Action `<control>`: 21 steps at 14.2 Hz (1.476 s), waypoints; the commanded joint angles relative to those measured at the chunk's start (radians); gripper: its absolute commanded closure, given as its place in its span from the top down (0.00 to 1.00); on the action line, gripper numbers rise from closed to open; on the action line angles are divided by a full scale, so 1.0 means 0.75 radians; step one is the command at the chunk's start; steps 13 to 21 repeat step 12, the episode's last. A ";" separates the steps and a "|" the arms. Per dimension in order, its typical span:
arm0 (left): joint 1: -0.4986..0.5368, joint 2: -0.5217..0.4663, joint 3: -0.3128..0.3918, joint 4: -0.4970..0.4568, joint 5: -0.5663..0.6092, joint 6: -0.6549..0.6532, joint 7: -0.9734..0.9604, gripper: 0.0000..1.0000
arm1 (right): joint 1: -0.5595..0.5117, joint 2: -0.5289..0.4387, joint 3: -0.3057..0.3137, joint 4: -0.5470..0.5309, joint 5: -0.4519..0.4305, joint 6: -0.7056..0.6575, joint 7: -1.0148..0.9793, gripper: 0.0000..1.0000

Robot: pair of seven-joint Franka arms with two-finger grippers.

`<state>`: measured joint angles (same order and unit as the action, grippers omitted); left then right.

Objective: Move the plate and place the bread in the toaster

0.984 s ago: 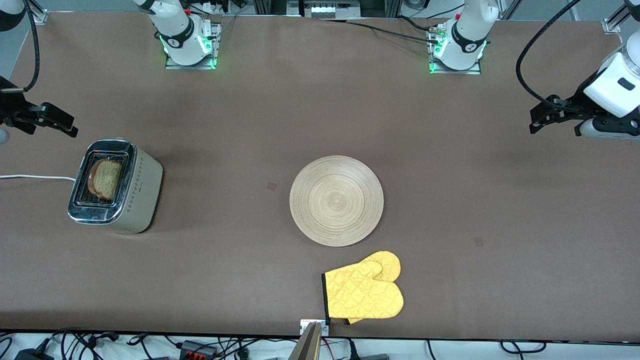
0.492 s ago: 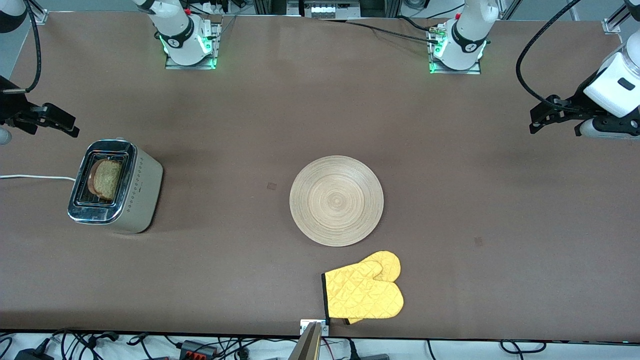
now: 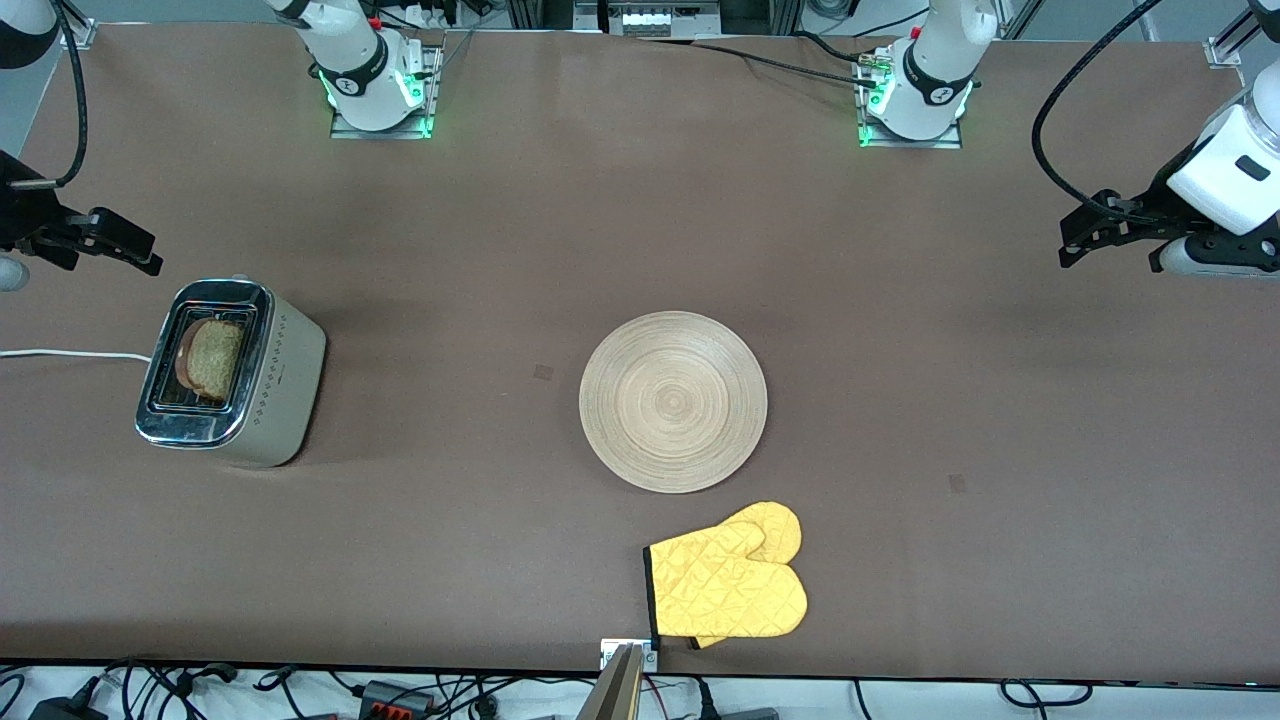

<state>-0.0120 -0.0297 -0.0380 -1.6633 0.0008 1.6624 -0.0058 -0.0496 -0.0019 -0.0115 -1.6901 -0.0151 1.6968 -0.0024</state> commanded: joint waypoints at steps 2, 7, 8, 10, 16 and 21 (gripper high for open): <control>0.010 0.017 -0.009 0.042 0.017 -0.030 0.024 1.00 | -0.018 -0.028 0.015 -0.019 0.000 -0.015 -0.003 1.00; 0.008 0.017 -0.009 0.042 0.015 -0.030 0.024 1.00 | -0.012 -0.028 0.015 -0.017 -0.002 -0.023 -0.019 1.00; 0.010 0.017 -0.009 0.042 0.015 -0.030 0.024 1.00 | -0.010 -0.030 0.015 -0.017 0.000 -0.025 -0.019 1.00; 0.008 0.017 -0.009 0.042 0.015 -0.030 0.024 1.00 | -0.012 -0.040 0.015 -0.017 0.002 -0.031 -0.019 1.00; 0.010 0.017 -0.009 0.042 0.015 -0.032 0.024 1.00 | -0.012 -0.042 0.015 -0.017 0.002 -0.031 -0.019 1.00; 0.010 0.017 -0.009 0.042 0.015 -0.032 0.024 1.00 | -0.012 -0.042 0.015 -0.017 0.002 -0.031 -0.019 1.00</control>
